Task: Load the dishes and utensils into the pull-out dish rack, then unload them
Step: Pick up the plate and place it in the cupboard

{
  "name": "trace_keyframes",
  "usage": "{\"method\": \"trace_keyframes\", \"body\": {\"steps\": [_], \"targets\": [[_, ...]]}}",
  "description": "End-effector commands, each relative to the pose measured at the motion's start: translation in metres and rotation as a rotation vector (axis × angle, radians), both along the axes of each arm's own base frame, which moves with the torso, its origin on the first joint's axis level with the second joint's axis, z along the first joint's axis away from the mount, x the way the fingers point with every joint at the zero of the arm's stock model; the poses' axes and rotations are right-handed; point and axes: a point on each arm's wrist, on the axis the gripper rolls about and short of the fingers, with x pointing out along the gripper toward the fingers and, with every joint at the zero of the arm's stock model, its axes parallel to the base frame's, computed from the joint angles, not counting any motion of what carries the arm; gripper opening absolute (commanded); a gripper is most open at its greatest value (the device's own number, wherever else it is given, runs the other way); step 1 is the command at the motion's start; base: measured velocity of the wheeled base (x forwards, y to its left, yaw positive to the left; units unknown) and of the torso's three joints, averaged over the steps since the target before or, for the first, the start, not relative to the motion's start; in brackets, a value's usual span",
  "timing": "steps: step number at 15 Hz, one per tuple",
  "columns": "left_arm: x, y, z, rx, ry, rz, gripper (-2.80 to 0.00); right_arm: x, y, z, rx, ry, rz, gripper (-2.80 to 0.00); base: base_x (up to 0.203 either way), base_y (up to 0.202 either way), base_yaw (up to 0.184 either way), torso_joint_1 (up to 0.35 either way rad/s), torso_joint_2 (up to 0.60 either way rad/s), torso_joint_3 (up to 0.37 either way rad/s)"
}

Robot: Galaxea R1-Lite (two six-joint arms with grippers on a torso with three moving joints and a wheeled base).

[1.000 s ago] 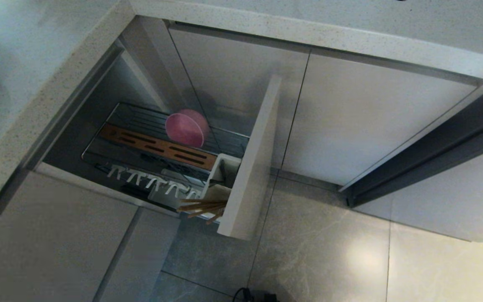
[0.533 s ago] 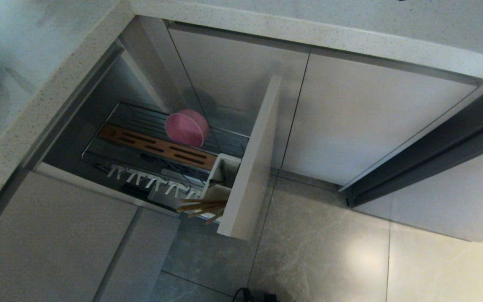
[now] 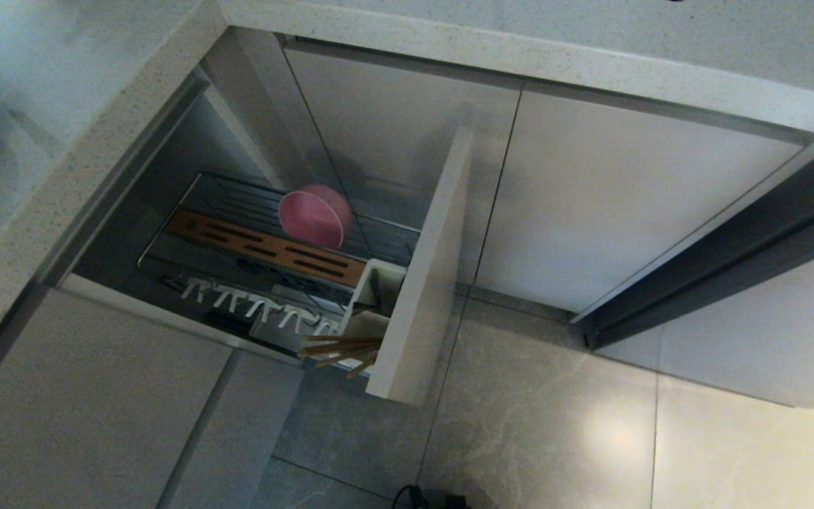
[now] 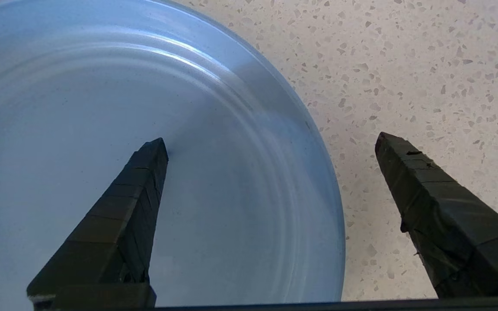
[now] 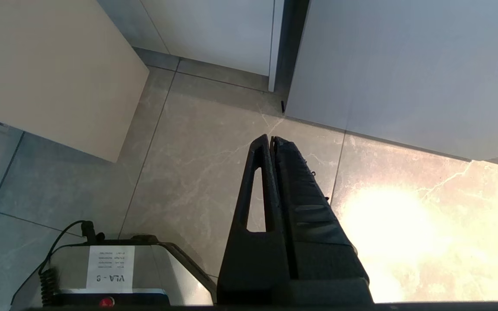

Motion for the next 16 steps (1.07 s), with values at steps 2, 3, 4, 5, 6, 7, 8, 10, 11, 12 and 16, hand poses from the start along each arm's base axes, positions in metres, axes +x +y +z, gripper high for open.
{"method": "trace_keyframes", "body": {"steps": [2,3,4,5,6,7,8,10,11,12,16], "targets": [[0.0012,0.0005,-0.0021,-0.007,0.010,0.002,0.00,-0.0001,0.0000,0.0000,-0.001,-0.001,0.000,-2.80,0.000,0.000,0.000,0.000,0.00,0.000],[0.0013,0.0005,-0.0027,-0.008,0.013,0.002,0.00,-0.0001,0.0000,0.0000,0.001,-0.001,0.000,-2.80,0.000,0.000,0.000,0.000,0.00,0.000],[0.0015,0.0005,-0.0029,-0.010,0.013,0.002,0.00,-0.0001,0.0000,0.0000,0.001,-0.001,0.000,-2.80,0.000,0.000,0.000,0.000,0.00,0.000],[0.0017,0.0006,-0.0036,-0.015,0.014,0.003,0.00,-0.0001,0.0000,0.0000,0.000,-0.001,0.000,-2.80,0.000,0.000,0.000,0.000,0.00,0.000],[0.0025,0.0008,-0.0050,-0.018,0.019,0.003,0.00,-0.0001,0.0000,0.0000,0.001,-0.001,0.000,-2.80,0.000,0.000,0.000,0.000,0.00,0.000],[0.0029,0.0009,-0.0067,-0.020,0.026,0.003,0.00,-0.0001,0.0000,0.0000,0.001,-0.001,0.000,-2.80,0.000,0.000,0.000,0.000,0.00,0.000],[0.0029,0.0009,-0.0068,-0.021,0.026,0.003,0.00,-0.0001,0.0000,0.0000,0.001,-0.001,0.000,-2.80,0.000,0.000,0.000,0.000,0.00,0.000],[0.0030,0.0009,-0.0071,-0.025,0.025,0.004,0.00,-0.0001,0.0000,0.0000,0.001,-0.001,0.000,-2.80,0.000,0.000,0.000,0.000,0.00,0.000],[0.0030,0.0009,-0.0071,-0.025,0.025,0.004,-2.80,-0.0001,0.0000,0.0000,0.001,-0.001,0.000,-2.80,0.000,0.000,0.000,0.000,0.00,0.000],[0.0030,0.0009,-0.0071,-0.025,0.025,0.004,-2.80,-0.0001,0.0000,0.0000,0.001,-0.001,0.000,-2.80,0.000,0.000,0.000,0.000,0.00,0.000],[0.0024,0.0008,-0.0068,-0.027,0.022,0.003,-2.80,-0.0001,0.0000,0.0000,-0.001,-0.001,0.000,-2.80,0.000,0.000,0.000,0.000,0.00,0.000]]}}
